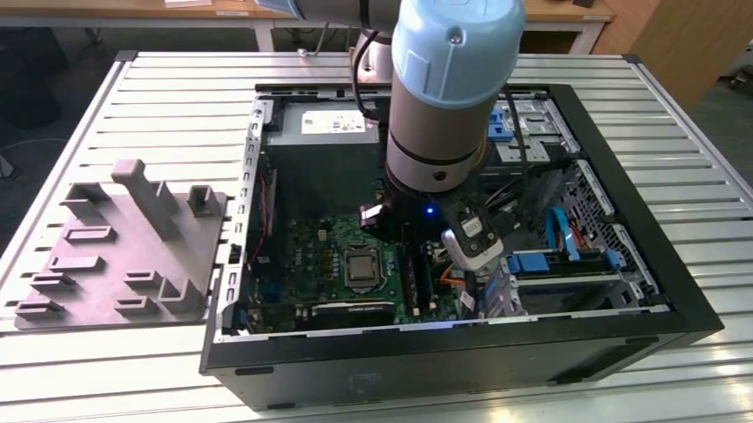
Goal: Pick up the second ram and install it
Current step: 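Insert the second ram into the second slot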
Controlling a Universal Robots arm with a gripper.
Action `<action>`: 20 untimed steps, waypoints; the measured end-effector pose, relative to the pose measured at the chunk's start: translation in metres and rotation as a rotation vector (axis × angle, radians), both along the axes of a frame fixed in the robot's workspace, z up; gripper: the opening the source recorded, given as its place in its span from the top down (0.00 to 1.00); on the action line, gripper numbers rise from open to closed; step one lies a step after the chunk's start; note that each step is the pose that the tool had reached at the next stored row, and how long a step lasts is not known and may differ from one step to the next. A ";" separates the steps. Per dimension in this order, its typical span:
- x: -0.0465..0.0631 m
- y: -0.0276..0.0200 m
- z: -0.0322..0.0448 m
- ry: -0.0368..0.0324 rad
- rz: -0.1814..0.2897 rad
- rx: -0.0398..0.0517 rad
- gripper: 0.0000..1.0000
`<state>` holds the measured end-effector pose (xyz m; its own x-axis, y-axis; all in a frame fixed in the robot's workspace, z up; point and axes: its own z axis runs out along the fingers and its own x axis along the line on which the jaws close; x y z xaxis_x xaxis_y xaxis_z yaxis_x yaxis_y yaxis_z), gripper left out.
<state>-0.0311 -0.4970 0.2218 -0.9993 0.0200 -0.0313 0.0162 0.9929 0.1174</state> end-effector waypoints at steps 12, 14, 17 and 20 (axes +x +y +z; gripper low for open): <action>0.000 0.0000 0.0061 -0.0001 0.000 0.0004 0.89; 0.000 -0.0005 0.0062 0.0000 0.000 0.0002 0.89; 0.000 -0.0029 0.0056 0.0000 -0.002 0.0005 0.89; 0.000 -0.0032 0.0055 0.0000 -0.003 0.0005 0.89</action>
<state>-0.0311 -0.5001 0.2273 -0.9992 0.0228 -0.0313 0.0190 0.9928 0.1179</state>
